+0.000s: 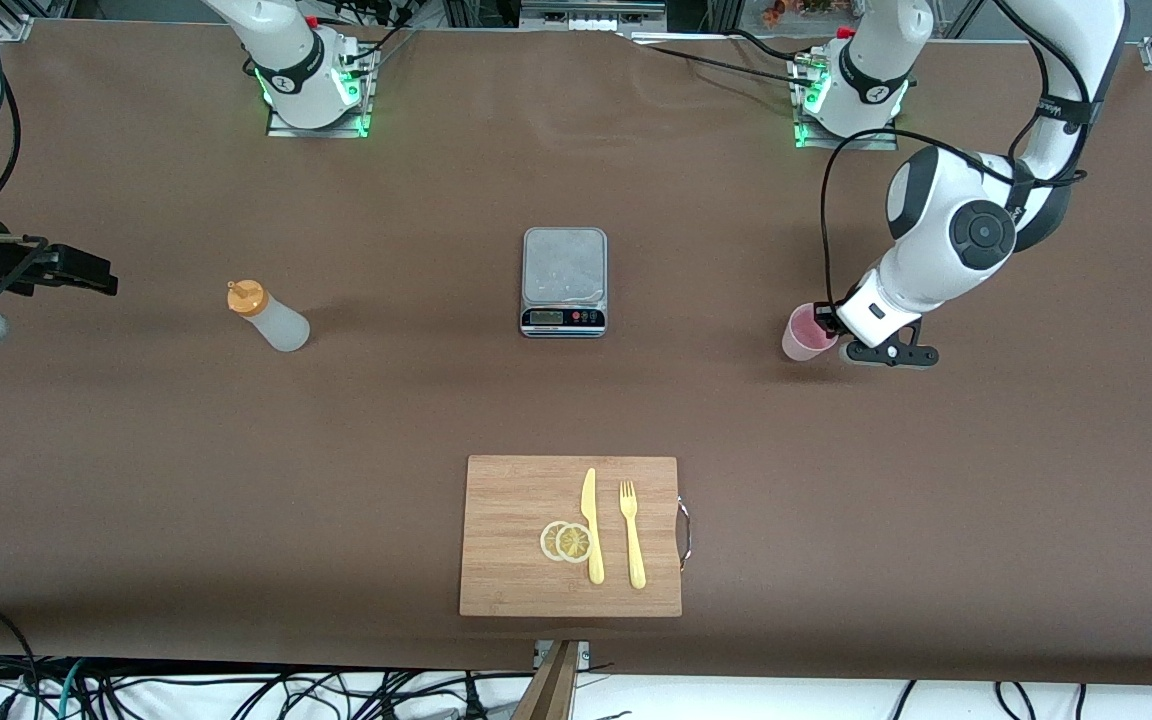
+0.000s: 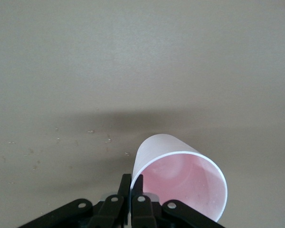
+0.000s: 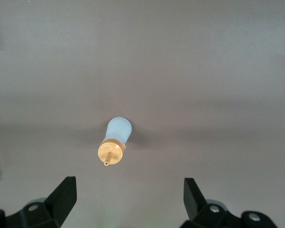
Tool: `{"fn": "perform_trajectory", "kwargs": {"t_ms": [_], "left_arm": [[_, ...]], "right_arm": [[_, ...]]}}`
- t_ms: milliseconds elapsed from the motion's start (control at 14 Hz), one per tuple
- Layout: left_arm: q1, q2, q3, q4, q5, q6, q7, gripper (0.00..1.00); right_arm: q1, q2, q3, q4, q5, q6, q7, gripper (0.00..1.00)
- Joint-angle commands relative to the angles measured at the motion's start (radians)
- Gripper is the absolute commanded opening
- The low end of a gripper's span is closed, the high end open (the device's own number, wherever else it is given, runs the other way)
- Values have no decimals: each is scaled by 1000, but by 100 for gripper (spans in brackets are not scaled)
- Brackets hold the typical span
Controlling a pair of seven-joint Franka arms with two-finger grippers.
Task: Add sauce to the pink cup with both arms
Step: 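Close the left gripper on the pink cup's rim, then carry the pink cup with the left gripper onto the scale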
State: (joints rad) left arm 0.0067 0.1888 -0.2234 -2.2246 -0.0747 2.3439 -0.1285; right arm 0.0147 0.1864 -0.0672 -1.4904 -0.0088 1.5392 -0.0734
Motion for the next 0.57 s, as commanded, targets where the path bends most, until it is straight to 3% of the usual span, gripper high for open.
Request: {"fn": "perform_trajectory", "kwargs": {"t_ms": [0, 214, 500], "left_arm": [[-13, -26, -33, 28, -54, -53, 18, 0], [-83, -23, -63, 77, -209, -97, -15, 0], [-230, 3, -123, 135, -212, -75, -302, 0]], "right_arm": [[-7, 2, 3, 15, 1, -8, 3, 100], [-7, 2, 3, 15, 1, -8, 1, 100], [-7, 1, 3, 15, 1, -8, 1, 100]]}}
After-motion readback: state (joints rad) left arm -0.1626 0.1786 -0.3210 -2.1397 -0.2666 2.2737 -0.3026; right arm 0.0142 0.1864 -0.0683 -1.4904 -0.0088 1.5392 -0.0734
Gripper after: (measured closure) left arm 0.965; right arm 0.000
